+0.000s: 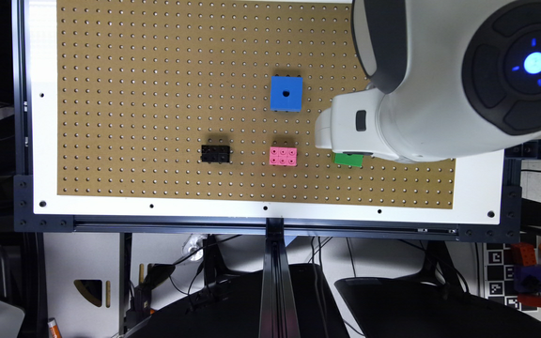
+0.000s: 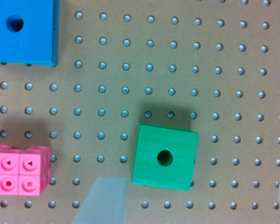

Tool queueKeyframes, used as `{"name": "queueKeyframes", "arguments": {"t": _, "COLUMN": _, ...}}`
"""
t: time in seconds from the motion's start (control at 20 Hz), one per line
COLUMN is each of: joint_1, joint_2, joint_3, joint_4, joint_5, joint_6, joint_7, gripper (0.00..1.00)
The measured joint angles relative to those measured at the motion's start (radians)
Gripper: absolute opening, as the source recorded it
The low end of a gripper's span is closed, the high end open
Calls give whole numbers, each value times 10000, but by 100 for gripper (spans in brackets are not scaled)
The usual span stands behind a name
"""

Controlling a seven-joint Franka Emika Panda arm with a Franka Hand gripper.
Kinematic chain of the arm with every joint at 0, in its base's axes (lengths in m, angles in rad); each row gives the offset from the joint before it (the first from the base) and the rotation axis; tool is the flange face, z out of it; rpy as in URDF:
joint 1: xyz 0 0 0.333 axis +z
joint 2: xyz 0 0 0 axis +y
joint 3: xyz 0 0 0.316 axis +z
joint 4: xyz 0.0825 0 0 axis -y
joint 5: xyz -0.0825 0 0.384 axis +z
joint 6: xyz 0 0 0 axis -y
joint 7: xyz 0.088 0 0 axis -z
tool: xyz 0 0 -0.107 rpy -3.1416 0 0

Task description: Pick up green block.

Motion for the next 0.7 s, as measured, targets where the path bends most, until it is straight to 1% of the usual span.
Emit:
{"name": "queueKeyframes", "arguments": {"t": 0.05, "joint_1": 2, "joint_2": 111, "joint_3": 0, "joint_4": -1, "joint_5": -2, "joint_6": 26, "joint_7": 0, "gripper": 100}}
{"name": "queueKeyframes", "arguments": {"t": 0.2, "joint_1": 3, "joint_2": 658, "joint_3": -1, "joint_4": 4, "joint_5": -31, "joint_6": 413, "joint_7": 0, "gripper": 100}}
{"name": "queueKeyframes", "arguments": {"t": 0.3, "joint_1": 3, "joint_2": 804, "joint_3": -1, "joint_4": 14, "joint_5": -33, "joint_6": 534, "joint_7": 0, "gripper": 100}}
{"name": "queueKeyframes", "arguments": {"t": 0.4, "joint_1": 3, "joint_2": 808, "joint_3": -1, "joint_4": 21, "joint_5": -33, "joint_6": 536, "joint_7": 0, "gripper": 100}}
{"name": "queueKeyframes", "arguments": {"t": 0.5, "joint_1": 4, "joint_2": 969, "joint_3": -1, "joint_4": 14, "joint_5": -41, "joint_6": 594, "joint_7": 0, "gripper": 100}}
{"name": "queueKeyframes", "arguments": {"t": 0.7, "joint_1": 0, "joint_2": 1686, "joint_3": -6, "joint_4": 28, "joint_5": -141, "joint_6": 1258, "joint_7": 1, "gripper": 100}}
